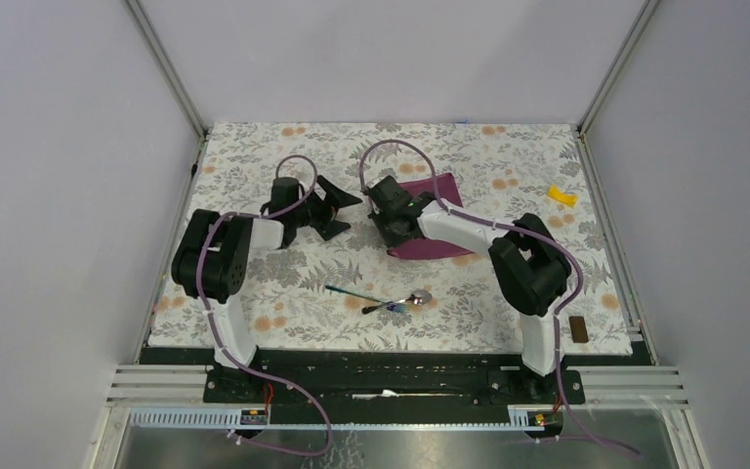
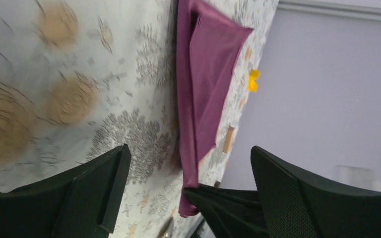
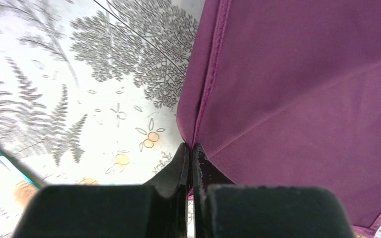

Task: Fold the napkin into a case and place the utensils inside
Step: Pick up the upper triangle-folded napkin from the center of the board.

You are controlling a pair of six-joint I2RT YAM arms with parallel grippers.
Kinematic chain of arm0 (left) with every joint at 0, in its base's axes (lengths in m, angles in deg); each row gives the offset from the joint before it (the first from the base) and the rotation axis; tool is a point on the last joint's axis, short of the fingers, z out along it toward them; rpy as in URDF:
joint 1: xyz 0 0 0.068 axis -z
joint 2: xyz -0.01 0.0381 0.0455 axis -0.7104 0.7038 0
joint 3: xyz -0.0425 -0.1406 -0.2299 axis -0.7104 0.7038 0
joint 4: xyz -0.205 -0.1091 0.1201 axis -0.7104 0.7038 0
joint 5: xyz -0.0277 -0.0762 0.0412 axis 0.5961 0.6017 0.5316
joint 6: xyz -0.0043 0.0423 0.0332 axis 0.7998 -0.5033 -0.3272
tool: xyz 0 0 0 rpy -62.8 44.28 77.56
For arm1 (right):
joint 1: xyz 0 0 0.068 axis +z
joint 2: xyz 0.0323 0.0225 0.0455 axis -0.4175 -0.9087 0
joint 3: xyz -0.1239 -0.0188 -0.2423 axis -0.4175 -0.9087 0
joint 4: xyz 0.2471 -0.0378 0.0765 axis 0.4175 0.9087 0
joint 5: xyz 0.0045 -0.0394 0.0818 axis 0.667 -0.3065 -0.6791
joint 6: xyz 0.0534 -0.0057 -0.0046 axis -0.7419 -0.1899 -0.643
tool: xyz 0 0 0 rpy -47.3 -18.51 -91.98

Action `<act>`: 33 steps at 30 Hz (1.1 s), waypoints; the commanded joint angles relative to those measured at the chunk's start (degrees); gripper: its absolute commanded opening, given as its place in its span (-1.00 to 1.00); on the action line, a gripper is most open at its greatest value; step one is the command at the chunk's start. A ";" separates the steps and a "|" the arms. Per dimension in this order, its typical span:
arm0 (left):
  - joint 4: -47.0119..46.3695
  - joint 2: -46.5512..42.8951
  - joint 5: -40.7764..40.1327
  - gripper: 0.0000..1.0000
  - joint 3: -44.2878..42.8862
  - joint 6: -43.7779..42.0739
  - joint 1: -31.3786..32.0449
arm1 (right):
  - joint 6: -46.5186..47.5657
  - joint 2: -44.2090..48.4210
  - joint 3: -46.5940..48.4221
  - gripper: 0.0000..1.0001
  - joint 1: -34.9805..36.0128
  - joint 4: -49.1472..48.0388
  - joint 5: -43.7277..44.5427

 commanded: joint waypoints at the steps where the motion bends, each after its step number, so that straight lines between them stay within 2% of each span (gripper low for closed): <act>1: -18.99 2.72 0.53 0.94 4.01 11.56 3.51 | -0.28 5.80 -1.54 -1.00 -1.84 -3.97 -7.63; 5: -25.85 7.90 -2.25 0.92 4.42 16.73 5.18 | -0.11 6.89 -2.52 -1.00 -2.29 -4.25 -8.40; 11: -26.25 13.96 -5.96 0.63 0.58 17.95 6.35 | -0.07 7.80 -2.87 -1.00 -2.69 -4.70 -9.82; 17: -18.61 18.36 -8.42 0.32 -6.59 13.46 6.36 | -0.09 8.57 -3.29 -1.00 -2.91 -5.20 -10.50; 20: -14.82 19.93 -10.03 0.08 -9.85 10.59 6.27 | -0.21 8.89 -3.68 -1.00 -3.00 -5.59 -10.64; 25: -8.48 19.99 -12.38 -0.17 -13.73 5.21 5.30 | -0.07 9.35 -4.33 -1.00 -3.09 -5.99 -11.75; 31: -2.00 18.73 -12.29 -0.58 -17.39 -1.83 3.81 | -0.95 9.51 -6.18 -1.00 -2.68 -8.75 -15.14; 33: -0.46 18.40 -11.29 -0.78 -18.05 -3.16 3.19 | -1.48 9.38 -6.59 -1.00 -2.25 -9.66 -15.76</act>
